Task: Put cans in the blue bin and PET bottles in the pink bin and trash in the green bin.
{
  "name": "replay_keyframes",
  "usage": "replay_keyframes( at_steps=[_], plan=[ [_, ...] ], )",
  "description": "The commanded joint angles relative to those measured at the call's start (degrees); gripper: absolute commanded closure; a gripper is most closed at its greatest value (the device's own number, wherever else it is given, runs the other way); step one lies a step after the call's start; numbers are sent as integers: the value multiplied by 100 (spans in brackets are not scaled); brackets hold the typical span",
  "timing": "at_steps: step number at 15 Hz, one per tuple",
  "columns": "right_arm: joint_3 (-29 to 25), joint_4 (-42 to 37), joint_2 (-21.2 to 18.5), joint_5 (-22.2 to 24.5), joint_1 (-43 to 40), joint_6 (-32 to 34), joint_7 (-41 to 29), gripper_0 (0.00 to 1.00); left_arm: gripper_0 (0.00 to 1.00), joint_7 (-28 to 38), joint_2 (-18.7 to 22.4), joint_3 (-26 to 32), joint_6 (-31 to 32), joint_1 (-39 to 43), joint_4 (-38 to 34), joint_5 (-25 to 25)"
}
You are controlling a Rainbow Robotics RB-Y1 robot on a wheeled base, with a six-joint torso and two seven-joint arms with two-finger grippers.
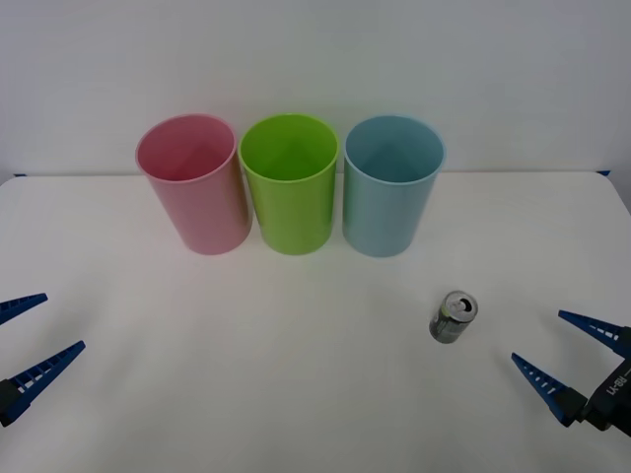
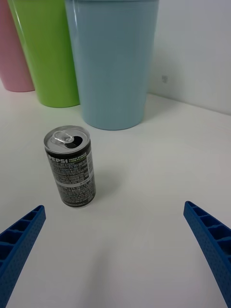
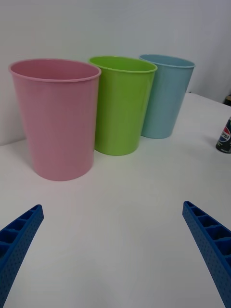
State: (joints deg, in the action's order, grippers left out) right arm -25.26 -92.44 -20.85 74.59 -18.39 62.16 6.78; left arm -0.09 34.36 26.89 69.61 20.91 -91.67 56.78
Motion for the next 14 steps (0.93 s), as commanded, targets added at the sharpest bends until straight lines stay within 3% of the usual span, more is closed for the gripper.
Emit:
replay_keyframes(
  at_steps=[1, 14],
  plan=[
    [329, 6, 2, 100, 37, -196, -19, 0, 0, 0, 0, 0, 0, 1, 0, 0],
    [1929, 15, -6, 258, 292, -2050, -63, 0, 0, 0, 0, 0, 0, 1, 0, 0]
  ],
)
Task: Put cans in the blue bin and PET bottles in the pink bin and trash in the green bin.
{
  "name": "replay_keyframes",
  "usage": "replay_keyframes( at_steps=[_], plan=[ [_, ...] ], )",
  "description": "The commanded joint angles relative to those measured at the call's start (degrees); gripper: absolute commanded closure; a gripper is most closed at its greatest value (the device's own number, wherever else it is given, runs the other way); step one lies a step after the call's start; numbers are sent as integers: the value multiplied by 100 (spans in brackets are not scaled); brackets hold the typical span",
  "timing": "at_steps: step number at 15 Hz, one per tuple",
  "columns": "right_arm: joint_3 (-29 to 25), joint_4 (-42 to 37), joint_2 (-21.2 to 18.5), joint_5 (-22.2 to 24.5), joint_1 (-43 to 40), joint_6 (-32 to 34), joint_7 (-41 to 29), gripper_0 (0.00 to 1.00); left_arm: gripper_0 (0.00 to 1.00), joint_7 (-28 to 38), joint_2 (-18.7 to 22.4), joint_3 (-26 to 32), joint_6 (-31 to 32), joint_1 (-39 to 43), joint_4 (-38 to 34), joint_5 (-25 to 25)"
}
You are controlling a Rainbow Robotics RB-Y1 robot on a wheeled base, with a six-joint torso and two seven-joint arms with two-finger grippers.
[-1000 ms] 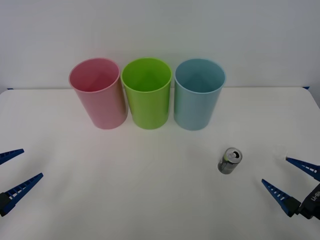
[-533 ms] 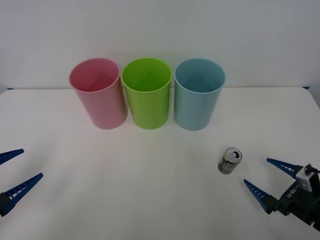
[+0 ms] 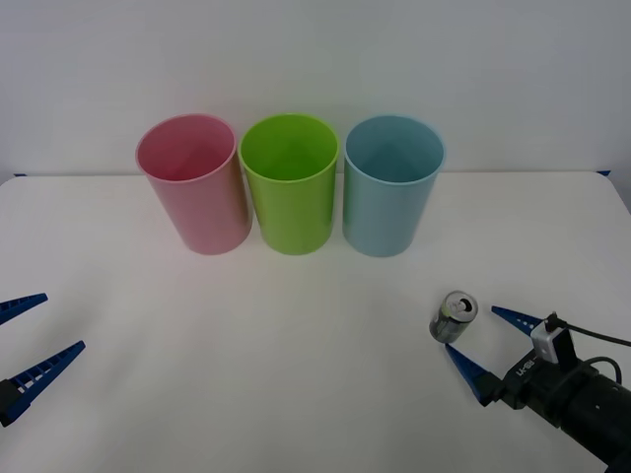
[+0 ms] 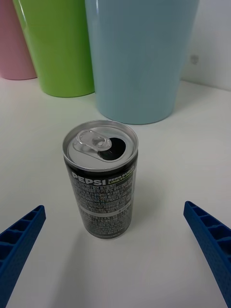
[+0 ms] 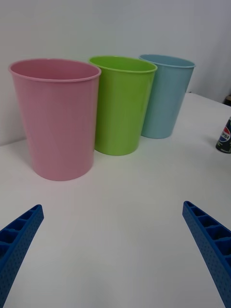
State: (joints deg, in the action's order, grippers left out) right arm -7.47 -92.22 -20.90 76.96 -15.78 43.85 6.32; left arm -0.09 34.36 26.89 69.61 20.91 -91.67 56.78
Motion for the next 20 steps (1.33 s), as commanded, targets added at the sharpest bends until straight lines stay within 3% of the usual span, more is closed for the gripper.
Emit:
replay_keyframes(
  at_steps=[1, 7, 9, 11, 20],
  plan=[
    [185, 99, 7, -6, 84, -245, -35, 0, 0, 0, 0, 0, 0, 0, 0, 0],
    [255, 802, 68, -533, 365, -192, 299, 0, 0, 0, 0, 0, 0, 0, 0, 0],
    [246, 1030, 156, -990, 392, -140, 827, 0, 0, 0, 0, 0, 0, 0, 0, 0],
    [246, 1162, 218, -1157, 453, -122, 994, 0, 0, 0, 0, 0, 0, 0, 0, 0],
    [264, 1496, 481, -1157, 769, -96, 1266, 0, 0, 0, 0, 0, 0, 0, 0, 0]
  ],
)
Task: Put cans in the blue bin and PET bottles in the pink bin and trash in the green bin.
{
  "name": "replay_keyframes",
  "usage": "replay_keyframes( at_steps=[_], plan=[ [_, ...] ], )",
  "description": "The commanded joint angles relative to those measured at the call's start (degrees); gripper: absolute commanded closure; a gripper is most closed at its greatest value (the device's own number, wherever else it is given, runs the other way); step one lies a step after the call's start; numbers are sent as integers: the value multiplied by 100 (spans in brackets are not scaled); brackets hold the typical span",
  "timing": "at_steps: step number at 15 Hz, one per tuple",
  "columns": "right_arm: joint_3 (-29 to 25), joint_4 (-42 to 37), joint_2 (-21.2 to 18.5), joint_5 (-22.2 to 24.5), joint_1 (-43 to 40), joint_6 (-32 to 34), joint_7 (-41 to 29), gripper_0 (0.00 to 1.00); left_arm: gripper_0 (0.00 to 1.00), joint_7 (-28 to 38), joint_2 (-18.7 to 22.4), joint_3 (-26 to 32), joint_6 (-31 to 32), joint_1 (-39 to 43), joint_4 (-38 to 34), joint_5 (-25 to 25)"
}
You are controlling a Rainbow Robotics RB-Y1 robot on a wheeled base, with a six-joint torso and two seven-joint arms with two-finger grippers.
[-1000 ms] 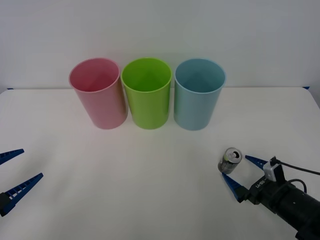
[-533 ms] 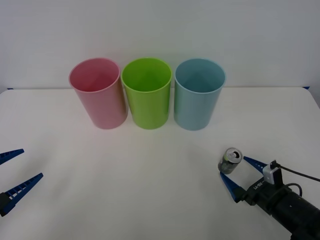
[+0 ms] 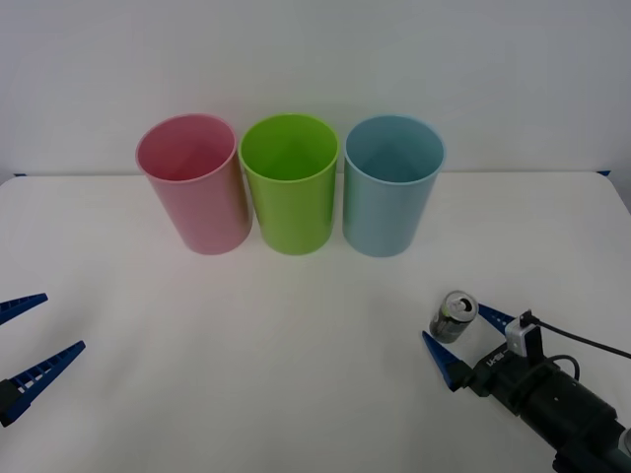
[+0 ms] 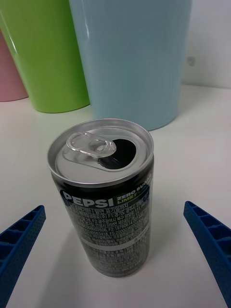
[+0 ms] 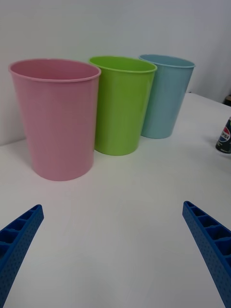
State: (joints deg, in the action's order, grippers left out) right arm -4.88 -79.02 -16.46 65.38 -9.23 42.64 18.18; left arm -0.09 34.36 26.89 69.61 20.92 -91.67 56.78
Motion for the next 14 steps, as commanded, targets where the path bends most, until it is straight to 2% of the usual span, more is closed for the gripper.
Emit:
replay_keyframes(
  at_steps=[1, 9, 10, 11, 12, 14],
  plan=[
    [4, 273, 55, 1, 184, 43, 106, 0, 0, 0, 0, 0, 0, 0, 0, 0],
    [22, 281, 99, -148, 281, 96, 291, 0, 0, 0, 0, 0, 0, 0, 0, 0],
    [22, 281, 99, -157, 281, 96, 317, 22, 0, 0, 0, 0, 0, 0, 0, 0],
    [22, 281, 99, -174, 281, 96, 344, 77, 0, 0, 0, 0, 0, 0, 0, 0],
    [22, 281, 99, -210, 281, 96, 353, 93, 0, 0, 0, 0, 0, 0, 0, 0],
    [22, 281, 99, -236, 290, 131, 440, 100, 0, 0, 0, 0, 0, 0, 0, 0]
  ],
)
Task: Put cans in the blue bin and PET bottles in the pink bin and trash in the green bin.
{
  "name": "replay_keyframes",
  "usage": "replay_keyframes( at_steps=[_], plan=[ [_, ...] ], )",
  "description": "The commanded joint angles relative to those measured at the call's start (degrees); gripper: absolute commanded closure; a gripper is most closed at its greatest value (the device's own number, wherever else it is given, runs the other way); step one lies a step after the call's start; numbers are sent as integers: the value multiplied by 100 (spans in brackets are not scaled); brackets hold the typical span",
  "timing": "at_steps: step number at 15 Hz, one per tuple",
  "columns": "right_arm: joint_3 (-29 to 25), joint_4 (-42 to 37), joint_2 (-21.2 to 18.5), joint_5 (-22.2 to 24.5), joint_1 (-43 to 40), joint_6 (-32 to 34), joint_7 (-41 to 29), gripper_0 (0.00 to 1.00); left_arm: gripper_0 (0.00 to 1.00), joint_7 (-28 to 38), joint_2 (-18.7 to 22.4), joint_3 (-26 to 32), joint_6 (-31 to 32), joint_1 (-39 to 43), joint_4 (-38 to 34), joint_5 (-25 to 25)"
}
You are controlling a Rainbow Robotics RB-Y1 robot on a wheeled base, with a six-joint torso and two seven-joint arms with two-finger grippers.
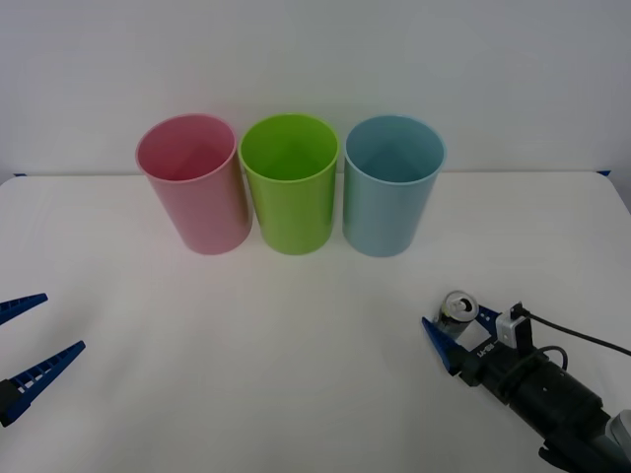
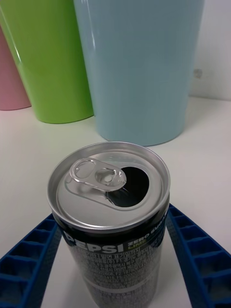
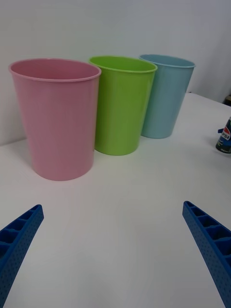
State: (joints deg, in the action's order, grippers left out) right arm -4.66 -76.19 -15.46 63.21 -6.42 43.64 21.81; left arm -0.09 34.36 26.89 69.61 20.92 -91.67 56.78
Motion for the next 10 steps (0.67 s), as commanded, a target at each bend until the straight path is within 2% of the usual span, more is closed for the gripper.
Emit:
replay_keyframes(
  at_steps=[1, 10],
  plan=[
    [0, -1, 7, -28, 18, 48, 104, 100, 0, 0, 0, 0, 0, 0, 0, 0],
    [9, -1, 7, -72, 9, 74, 297, 100, 0, 0, 0, 0, 0, 0, 0, 0]
  ],
)
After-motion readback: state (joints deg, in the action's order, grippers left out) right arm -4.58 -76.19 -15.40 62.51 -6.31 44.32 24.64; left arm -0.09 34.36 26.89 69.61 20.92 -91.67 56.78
